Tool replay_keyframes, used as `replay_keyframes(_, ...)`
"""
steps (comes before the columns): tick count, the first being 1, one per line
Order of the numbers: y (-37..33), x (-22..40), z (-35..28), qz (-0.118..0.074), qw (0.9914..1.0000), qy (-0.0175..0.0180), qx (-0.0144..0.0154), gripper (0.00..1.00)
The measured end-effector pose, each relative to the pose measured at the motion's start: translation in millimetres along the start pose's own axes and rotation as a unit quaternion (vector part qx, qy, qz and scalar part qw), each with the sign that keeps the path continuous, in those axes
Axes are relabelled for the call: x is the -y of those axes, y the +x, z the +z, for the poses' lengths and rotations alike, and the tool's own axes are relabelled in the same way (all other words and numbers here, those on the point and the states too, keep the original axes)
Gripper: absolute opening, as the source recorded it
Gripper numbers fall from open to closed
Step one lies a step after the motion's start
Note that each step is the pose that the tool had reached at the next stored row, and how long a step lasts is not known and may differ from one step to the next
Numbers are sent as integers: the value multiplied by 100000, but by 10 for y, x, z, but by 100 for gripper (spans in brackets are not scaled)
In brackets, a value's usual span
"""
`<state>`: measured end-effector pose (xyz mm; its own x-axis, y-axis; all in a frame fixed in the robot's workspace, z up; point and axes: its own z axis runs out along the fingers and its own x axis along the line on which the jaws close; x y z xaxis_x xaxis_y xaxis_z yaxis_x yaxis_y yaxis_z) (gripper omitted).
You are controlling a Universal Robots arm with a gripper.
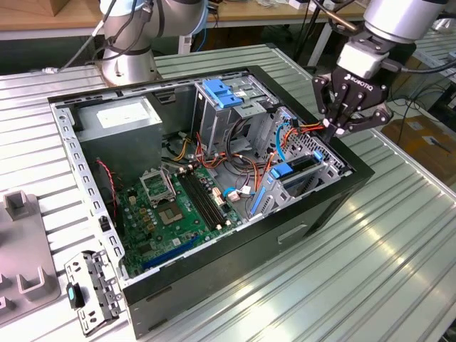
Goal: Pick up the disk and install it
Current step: 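Insert the first disk wire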
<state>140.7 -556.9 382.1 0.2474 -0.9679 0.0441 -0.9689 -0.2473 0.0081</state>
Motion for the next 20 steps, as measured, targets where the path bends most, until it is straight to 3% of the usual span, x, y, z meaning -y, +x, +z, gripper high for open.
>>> replay_keyframes(2,12,54,2,-408,99999,-16,8,11)
replay_keyframes(5,13,58,2,-3602,99935,81,2,11)
replay_keyframes(8,14,58,-20,-7600,99710,252,-44,11)
replay_keyframes(10,15,57,-57,-8841,99608,309,-46,11)
replay_keyframes(15,-16,136,-68,-9837,99515,270,-28,11)
replay_keyframes(20,-109,197,-66,-10228,99475,218,-8,11)
